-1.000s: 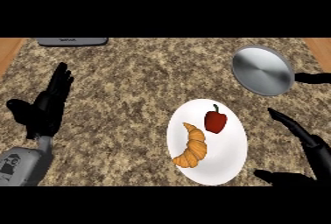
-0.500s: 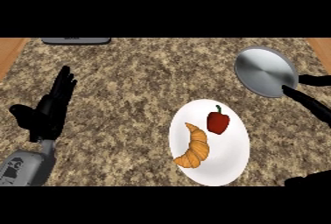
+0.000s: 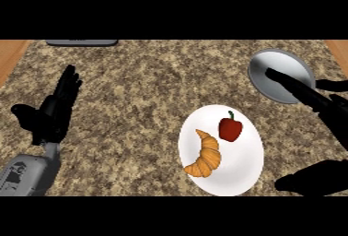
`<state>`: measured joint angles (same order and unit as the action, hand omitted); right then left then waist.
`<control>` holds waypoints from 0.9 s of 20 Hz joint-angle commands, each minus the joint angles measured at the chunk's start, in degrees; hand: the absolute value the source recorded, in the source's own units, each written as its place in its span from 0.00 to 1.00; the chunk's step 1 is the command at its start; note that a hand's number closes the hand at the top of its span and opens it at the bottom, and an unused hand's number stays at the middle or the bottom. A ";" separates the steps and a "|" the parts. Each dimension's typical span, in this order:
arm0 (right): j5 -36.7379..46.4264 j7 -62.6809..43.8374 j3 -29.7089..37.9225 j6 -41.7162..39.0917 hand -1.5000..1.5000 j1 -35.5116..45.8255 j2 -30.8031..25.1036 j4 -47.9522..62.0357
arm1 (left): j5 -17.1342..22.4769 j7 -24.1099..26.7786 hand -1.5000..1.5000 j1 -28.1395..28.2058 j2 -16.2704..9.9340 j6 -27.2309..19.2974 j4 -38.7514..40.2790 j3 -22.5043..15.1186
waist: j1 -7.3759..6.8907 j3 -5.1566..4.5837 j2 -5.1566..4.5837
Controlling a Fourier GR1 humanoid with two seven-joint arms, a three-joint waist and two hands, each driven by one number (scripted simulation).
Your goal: Pick the croissant from the plate and place it in the pan
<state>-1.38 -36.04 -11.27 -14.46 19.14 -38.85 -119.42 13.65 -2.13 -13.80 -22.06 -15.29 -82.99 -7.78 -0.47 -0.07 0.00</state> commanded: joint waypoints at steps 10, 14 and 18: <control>5.75 -10.14 -7.55 -5.22 0.00 3.19 12.80 2.51 | -5.30 -0.75 0.50 -0.21 4.38 0.25 0.59 1.04 | 0.50 0.05 0.03; 12.70 -13.29 -11.35 -3.78 0.00 0.37 16.73 0.04 | -6.41 2.68 0.50 2.49 5.91 1.02 1.53 1.99 | 0.58 0.05 0.05; 14.48 -11.43 -7.24 -5.94 0.00 1.63 17.06 5.82 | -5.21 -4.60 0.50 2.40 4.35 2.36 -4.93 3.54 | 0.31 0.07 0.07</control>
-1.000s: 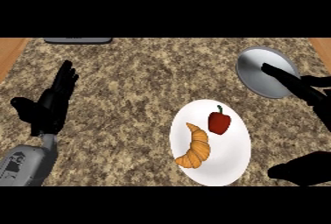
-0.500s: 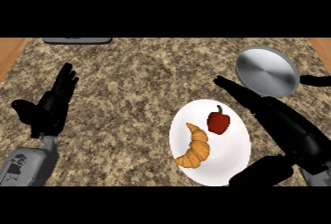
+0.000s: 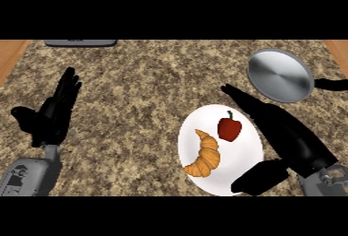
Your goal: Pick the croissant from the plate and place it in the pan
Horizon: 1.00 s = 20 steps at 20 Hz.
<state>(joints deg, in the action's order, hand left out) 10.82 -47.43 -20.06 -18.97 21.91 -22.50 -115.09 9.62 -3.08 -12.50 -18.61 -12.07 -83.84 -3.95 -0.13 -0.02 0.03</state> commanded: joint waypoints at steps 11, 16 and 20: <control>7.58 9.46 -1.15 -6.10 0.00 -5.87 5.95 9.86 | -0.87 0.22 0.50 -1.62 0.76 5.57 2.03 5.32 | 0.16 0.02 -0.04; 13.28 12.68 -3.20 -6.52 0.00 -3.74 9.64 16.80 | -2.48 -0.67 0.50 -0.72 1.52 5.79 0.59 5.75 | -0.07 0.02 -0.04; 16.92 11.96 -4.18 -7.04 0.00 -3.64 11.84 17.23 | -4.83 -5.48 0.50 0.25 4.30 3.49 -5.05 3.42 | -0.08 0.03 0.00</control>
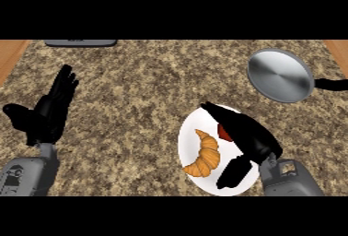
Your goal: Pick the croissant from the plate and place it in the pan
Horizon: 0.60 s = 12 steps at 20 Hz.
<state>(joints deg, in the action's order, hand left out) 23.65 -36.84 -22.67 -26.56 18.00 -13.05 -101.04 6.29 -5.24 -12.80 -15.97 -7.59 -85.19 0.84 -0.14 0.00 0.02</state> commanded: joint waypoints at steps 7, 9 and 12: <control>8.31 -1.56 -2.88 -5.01 0.00 0.07 0.46 4.25 | -2.86 0.68 0.50 0.39 2.63 -0.23 0.88 -0.04 | 0.03 0.00 0.00; 8.88 -5.04 -3.84 -7.34 0.00 1.67 2.69 4.51 | -2.22 1.02 0.50 -0.16 1.35 1.47 2.00 1.49 | 0.03 -0.01 -0.02; 10.91 -0.87 -1.94 -6.63 0.00 2.84 3.03 10.53 | -2.50 -0.47 0.50 -0.70 2.61 0.88 -0.05 1.36 | -0.09 0.01 -0.03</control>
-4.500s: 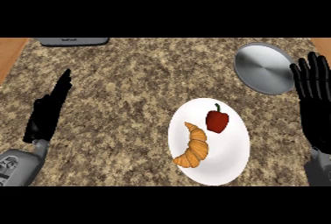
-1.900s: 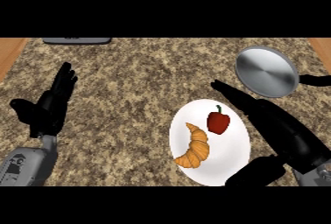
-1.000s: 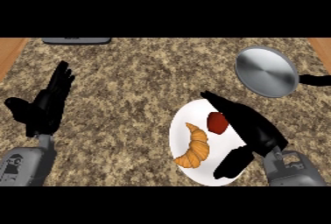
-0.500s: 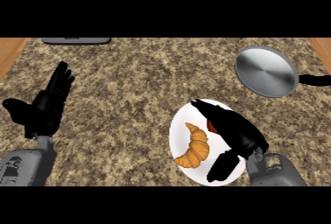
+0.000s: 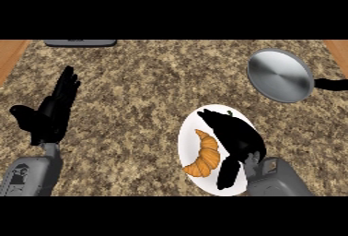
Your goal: Pick the croissant from the plate and place it in the pan
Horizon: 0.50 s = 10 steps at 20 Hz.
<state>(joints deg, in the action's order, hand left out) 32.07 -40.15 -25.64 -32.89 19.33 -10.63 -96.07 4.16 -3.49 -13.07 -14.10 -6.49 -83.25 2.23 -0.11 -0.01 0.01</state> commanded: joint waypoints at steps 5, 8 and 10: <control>4.45 1.57 0.57 -1.59 0.00 0.22 5.42 5.05 | -3.04 0.26 0.50 -2.66 2.82 -0.68 2.18 -0.11 | 0.12 0.01 -0.02; 7.78 3.38 -0.07 -0.02 0.00 0.99 6.20 7.85 | -1.10 -4.75 0.50 2.29 0.72 2.05 -6.24 0.77 | -0.19 0.02 0.03; 8.83 7.79 -0.12 -0.69 0.00 -2.39 2.71 7.92 | -1.40 -0.71 0.50 1.33 1.06 2.42 -2.55 2.07 | 0.02 0.02 -0.01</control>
<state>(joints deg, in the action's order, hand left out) 37.90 -36.42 -24.71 -34.61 19.00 -6.98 -90.53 2.52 -4.81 -12.05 -12.79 -5.33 -85.54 3.25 -0.13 0.00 0.02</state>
